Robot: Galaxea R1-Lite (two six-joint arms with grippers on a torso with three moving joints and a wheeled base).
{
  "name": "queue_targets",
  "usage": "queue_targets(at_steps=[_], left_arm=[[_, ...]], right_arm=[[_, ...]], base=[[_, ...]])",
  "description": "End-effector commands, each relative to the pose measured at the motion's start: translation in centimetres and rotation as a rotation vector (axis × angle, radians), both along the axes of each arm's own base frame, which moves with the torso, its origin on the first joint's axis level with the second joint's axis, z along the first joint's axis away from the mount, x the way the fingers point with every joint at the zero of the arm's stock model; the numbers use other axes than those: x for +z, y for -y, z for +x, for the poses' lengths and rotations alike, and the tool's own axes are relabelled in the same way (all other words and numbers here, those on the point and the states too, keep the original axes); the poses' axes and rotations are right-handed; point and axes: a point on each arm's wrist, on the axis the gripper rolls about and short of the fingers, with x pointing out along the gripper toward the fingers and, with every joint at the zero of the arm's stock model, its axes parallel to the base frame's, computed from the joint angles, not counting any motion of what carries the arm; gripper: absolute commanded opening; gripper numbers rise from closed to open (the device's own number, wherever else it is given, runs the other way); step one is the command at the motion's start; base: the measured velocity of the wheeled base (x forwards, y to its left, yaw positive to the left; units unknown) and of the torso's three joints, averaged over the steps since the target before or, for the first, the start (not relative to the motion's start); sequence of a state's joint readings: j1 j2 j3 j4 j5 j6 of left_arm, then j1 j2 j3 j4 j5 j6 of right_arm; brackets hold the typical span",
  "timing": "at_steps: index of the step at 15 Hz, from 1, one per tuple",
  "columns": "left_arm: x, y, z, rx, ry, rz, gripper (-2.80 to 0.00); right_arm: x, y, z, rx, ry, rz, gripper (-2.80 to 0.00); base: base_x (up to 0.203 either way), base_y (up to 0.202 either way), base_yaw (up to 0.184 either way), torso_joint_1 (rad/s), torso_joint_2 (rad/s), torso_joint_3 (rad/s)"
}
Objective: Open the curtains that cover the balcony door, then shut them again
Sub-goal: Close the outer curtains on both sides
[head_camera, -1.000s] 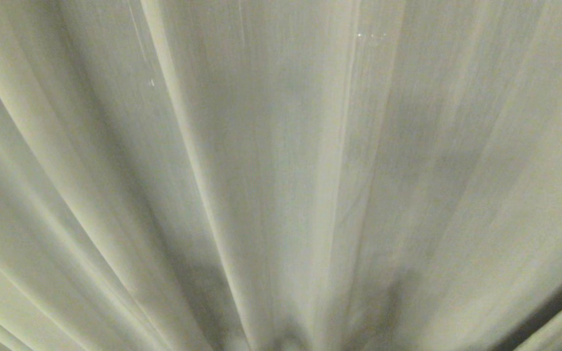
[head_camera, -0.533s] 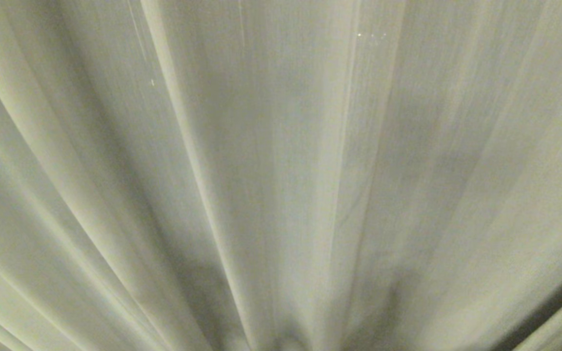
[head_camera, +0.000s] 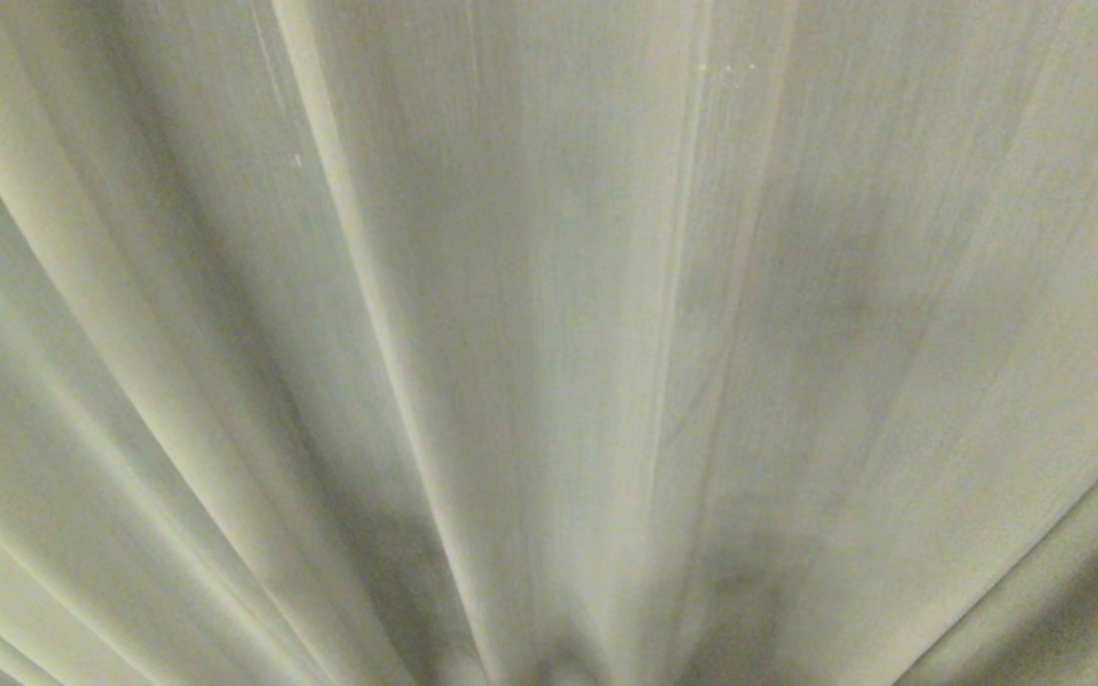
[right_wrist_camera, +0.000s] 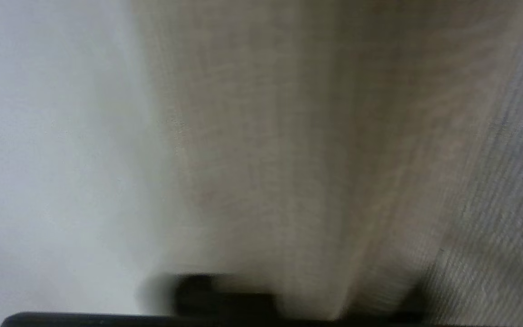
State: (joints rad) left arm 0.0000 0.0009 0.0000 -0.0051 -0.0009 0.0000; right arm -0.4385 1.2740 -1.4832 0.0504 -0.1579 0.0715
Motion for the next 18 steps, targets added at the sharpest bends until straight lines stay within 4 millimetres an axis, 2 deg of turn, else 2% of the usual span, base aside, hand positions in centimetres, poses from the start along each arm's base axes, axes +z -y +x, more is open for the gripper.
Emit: queue_targets(at_steps=[1,4,8,11,13,15,18], left_arm=[[0.0,0.0,0.0,-0.001,0.002,0.0,0.0],[0.0,0.0,0.0,-0.001,0.001,0.0,0.0],[0.0,0.0,0.0,0.001,0.002,0.0,0.0],[0.0,0.0,0.0,-0.001,0.002,0.0,0.0],[0.0,0.0,0.0,0.0,0.002,0.0,0.0],[0.0,0.0,0.0,0.0,0.001,0.0,0.0],[0.0,0.0,0.0,0.001,0.0,0.0,0.0]], right_arm=[[0.5,-0.5,-0.9,0.06,0.021,-0.021,-2.8],[2.5,-2.3,-3.8,0.189,0.096,-0.088,-2.8],[4.4,-5.4,-8.7,0.425,0.174,-0.199,-2.8],[4.9,-7.4,-12.0,0.65,0.217,-0.274,-2.8],[4.6,-8.3,-14.0,0.78,0.212,-0.311,-2.8],[4.1,-8.7,-14.9,0.88,0.182,-0.325,-2.8],[3.2,-9.0,-14.6,1.074,0.123,-0.347,-2.8]], base=[[0.0,0.0,0.0,0.0,0.0,0.0],[0.0,0.0,0.0,0.0,0.0,0.0],[0.0,0.0,0.0,0.0,0.0,0.0],[0.0,0.0,0.0,0.0,0.0,0.0],[0.0,0.0,0.0,0.0,0.0,0.0],[0.0,0.0,0.0,0.0,0.0,0.0],[0.0,0.0,0.0,0.0,0.0,0.0]])
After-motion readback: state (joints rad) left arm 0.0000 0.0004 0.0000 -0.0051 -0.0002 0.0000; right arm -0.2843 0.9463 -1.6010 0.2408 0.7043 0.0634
